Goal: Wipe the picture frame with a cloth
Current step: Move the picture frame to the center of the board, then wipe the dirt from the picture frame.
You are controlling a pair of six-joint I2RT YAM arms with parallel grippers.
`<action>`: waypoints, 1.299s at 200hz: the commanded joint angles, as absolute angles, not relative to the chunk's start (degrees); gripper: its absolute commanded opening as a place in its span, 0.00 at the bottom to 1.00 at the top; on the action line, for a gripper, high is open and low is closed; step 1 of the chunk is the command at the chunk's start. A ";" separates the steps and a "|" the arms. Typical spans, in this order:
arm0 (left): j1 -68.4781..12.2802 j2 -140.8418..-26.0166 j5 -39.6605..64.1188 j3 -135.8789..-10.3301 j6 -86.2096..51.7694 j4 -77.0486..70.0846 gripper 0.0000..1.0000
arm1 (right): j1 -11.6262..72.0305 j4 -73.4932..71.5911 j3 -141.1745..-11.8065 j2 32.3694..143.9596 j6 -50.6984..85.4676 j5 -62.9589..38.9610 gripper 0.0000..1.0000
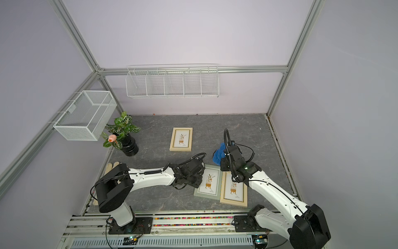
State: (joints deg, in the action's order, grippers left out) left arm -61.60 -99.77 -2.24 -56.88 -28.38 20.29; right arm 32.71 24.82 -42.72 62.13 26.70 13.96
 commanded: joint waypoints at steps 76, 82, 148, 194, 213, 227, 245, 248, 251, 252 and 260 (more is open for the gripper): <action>-53.07 -95.99 -12.89 -52.86 -32.05 24.26 0.23 | 32.48 23.56 -42.25 63.75 25.31 10.47 0.11; -52.43 -95.90 -12.92 -52.53 -32.08 24.10 0.23 | 32.50 23.43 -42.26 63.93 25.42 10.01 0.11; -48.54 -97.31 -9.16 -51.55 -36.34 19.33 0.23 | 34.32 23.91 -43.40 66.90 25.32 6.49 0.11; -48.49 -90.62 -5.04 -47.28 -38.52 16.39 0.45 | 39.06 26.72 -44.65 66.91 24.39 6.30 0.11; -48.58 -88.46 -3.67 -45.07 -38.81 16.22 0.47 | 41.17 28.36 -44.99 66.77 24.67 5.99 0.11; -48.72 -87.52 -3.06 -43.61 -39.49 15.97 0.48 | 42.68 29.62 -45.16 67.42 25.20 5.41 0.11; -49.15 -87.55 -2.08 -42.16 -39.93 15.08 0.46 | 44.68 30.24 -45.29 68.80 26.04 5.01 0.11; -49.25 -87.73 -2.03 -41.98 -40.01 14.95 0.46 | 45.01 30.31 -45.33 69.08 26.16 4.94 0.11; -49.38 -87.91 -2.02 -41.81 -40.07 14.82 0.45 | 45.32 30.28 -45.43 69.41 26.32 4.88 0.11; -49.43 -87.99 -1.98 -41.78 -40.07 14.79 0.45 | 45.38 30.30 -45.48 69.51 26.39 4.86 0.11; -49.80 -88.77 -2.02 -41.66 -40.18 14.41 0.43 | 46.19 30.32 -45.74 70.56 26.69 4.71 0.11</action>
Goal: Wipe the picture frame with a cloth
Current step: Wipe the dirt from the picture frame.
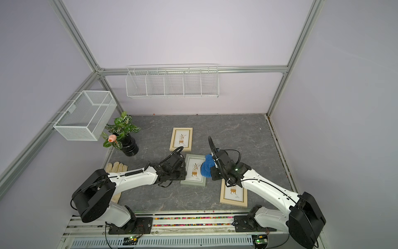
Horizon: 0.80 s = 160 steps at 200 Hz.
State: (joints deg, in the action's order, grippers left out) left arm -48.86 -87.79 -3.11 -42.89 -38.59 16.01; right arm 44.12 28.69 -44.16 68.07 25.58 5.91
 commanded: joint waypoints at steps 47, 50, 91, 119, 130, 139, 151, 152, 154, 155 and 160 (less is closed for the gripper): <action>-51.21 -93.80 -1.91 -41.21 -40.77 11.30 0.26 | 49.70 30.51 -49.97 81.20 28.89 5.68 0.11; -51.24 -93.99 -1.92 -41.05 -40.78 11.11 0.25 | 49.59 30.74 -50.00 82.04 29.26 6.04 0.11; -51.27 -95.60 -1.59 -39.66 -40.77 8.44 0.16 | 46.69 36.24 -60.61 95.78 30.26 11.43 0.07; -51.25 -95.74 -2.46 -39.24 -40.86 8.26 0.15 | 42.90 34.70 -66.58 102.16 29.12 13.47 0.07; -51.31 -95.55 -2.83 -39.15 -40.94 8.26 0.15 | 41.60 34.98 -69.31 104.42 28.71 14.17 0.07; -51.32 -95.49 -3.10 -39.04 -41.13 8.18 0.14 | 41.21 35.01 -70.94 105.56 28.40 15.43 0.07; -51.29 -95.38 -3.46 -39.02 -41.29 8.12 0.14 | 41.19 35.20 -72.49 106.46 27.99 17.99 0.07; -51.26 -95.41 -3.44 -39.02 -41.26 8.15 0.14 | 41.16 35.22 -72.50 106.49 27.92 18.09 0.07; -51.22 -95.40 -3.43 -39.02 -41.27 8.17 0.14 | 41.18 35.28 -72.64 106.58 27.83 18.56 0.07; -51.23 -95.42 -3.52 -39.02 -41.25 8.17 0.14 | 41.20 35.35 -72.66 106.60 27.76 18.82 0.07; -51.31 -95.40 -3.72 -39.00 -41.39 8.22 0.13 | 41.14 35.69 -72.85 106.76 27.57 20.11 0.07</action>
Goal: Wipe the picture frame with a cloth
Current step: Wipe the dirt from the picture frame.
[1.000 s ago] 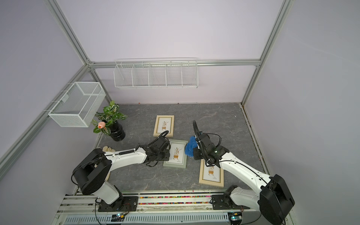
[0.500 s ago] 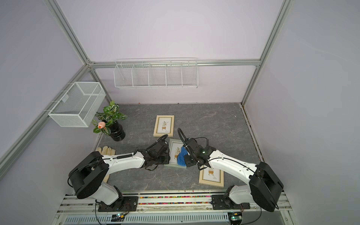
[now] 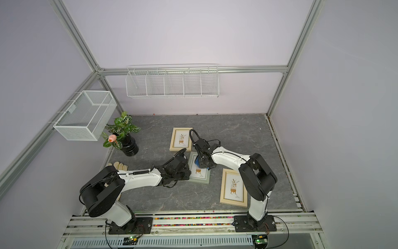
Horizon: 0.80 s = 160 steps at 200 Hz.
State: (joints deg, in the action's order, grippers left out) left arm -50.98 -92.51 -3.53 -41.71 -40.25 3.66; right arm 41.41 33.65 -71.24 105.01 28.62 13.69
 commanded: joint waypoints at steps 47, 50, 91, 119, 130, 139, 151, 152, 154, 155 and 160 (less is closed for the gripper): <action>-51.23 -95.26 -5.01 -38.80 -41.57 8.80 0.13 | 35.10 38.25 -72.66 102.18 24.37 30.04 0.07; -51.24 -95.34 -5.05 -38.92 -41.57 8.79 0.13 | 35.05 38.21 -72.80 101.54 23.86 30.34 0.07; -51.19 -96.24 -4.87 -39.88 -41.45 8.53 0.12 | 40.08 36.54 -72.67 95.22 20.16 24.39 0.07; -51.24 -96.22 -4.77 -39.58 -41.82 7.85 0.12 | 43.33 35.75 -70.00 94.51 24.27 17.88 0.07; -51.17 -96.26 -4.67 -39.27 -41.90 7.40 0.12 | 43.42 34.83 -68.75 95.93 25.76 16.00 0.07; -51.21 -96.32 -4.49 -39.24 -42.02 7.14 0.12 | 43.40 34.54 -68.37 97.81 26.59 15.91 0.07; -51.23 -96.54 -4.31 -39.38 -41.93 7.16 0.12 | 43.26 34.28 -68.45 100.27 27.12 15.91 0.07; -51.24 -96.56 -4.31 -39.42 -41.93 7.18 0.12 | 43.30 34.28 -68.46 100.45 27.18 15.91 0.07; -51.20 -96.56 -4.35 -39.50 -41.97 7.24 0.12 | 43.21 34.21 -68.42 100.99 27.30 15.91 0.07; -51.22 -96.53 -4.33 -39.52 -41.90 7.27 0.12 | 43.14 34.16 -68.44 101.21 27.36 15.91 0.07; -51.22 -96.58 -4.37 -39.68 -41.92 7.52 0.12 | 42.93 34.19 -68.52 102.17 27.74 15.91 0.07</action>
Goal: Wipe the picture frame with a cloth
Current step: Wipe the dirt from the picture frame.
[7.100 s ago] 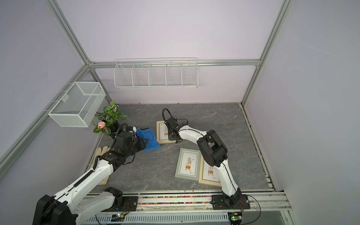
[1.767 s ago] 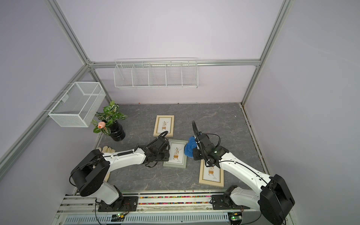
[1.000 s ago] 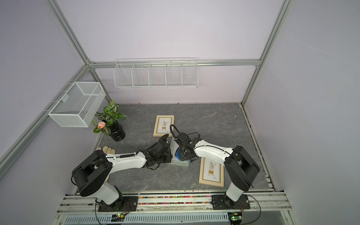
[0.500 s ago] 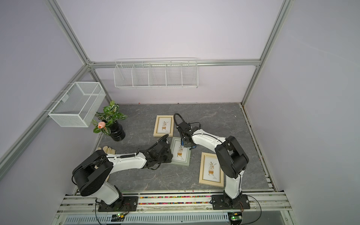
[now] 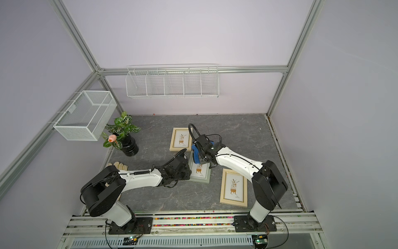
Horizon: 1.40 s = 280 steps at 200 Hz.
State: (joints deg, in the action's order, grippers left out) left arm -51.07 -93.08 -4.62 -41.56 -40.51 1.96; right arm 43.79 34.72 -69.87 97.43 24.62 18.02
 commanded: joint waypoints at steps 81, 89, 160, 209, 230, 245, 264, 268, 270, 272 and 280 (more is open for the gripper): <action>-51.20 -95.54 -6.42 -39.46 -42.79 9.67 0.11 | 34.61 40.39 -71.61 96.97 22.72 28.54 0.07; -51.24 -95.56 -6.45 -39.50 -42.83 9.67 0.11 | 35.49 39.52 -71.93 95.31 21.88 27.17 0.07; -51.23 -95.00 -6.28 -40.30 -42.30 10.40 0.11 | 43.06 32.65 -71.23 98.86 26.15 12.29 0.07; -51.22 -94.53 -7.19 -40.61 -42.49 11.54 0.11 | 38.30 36.07 -71.02 106.44 28.21 16.89 0.07; -51.24 -94.27 -7.74 -40.34 -42.63 11.80 0.10 | 37.84 38.48 -72.14 106.09 26.56 22.38 0.07; -51.24 -94.55 -7.89 -40.31 -42.54 11.70 0.10 | 38.86 37.76 -73.45 106.08 25.56 20.78 0.07; -51.18 -95.35 -7.56 -40.85 -42.30 11.75 0.09 | 41.93 36.37 -76.79 107.78 25.15 17.50 0.07; -51.24 -95.44 -7.49 -40.88 -42.22 11.79 0.09 | 42.56 36.19 -77.56 108.38 25.34 16.44 0.07; -51.17 -95.45 -7.48 -40.96 -42.20 11.82 0.09 | 42.74 36.03 -77.86 108.68 25.47 15.80 0.07; -51.20 -95.47 -7.47 -41.09 -42.19 11.92 0.09 | 42.88 35.90 -78.37 109.02 25.53 15.18 0.07; -51.21 -95.42 -7.47 -41.24 -42.13 12.02 0.09 | 43.54 35.15 -79.73 110.39 26.15 12.80 0.07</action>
State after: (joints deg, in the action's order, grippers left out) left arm -51.40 -93.14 -5.89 -42.22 -41.45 3.33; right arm 40.84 35.81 -75.55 107.09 26.09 16.73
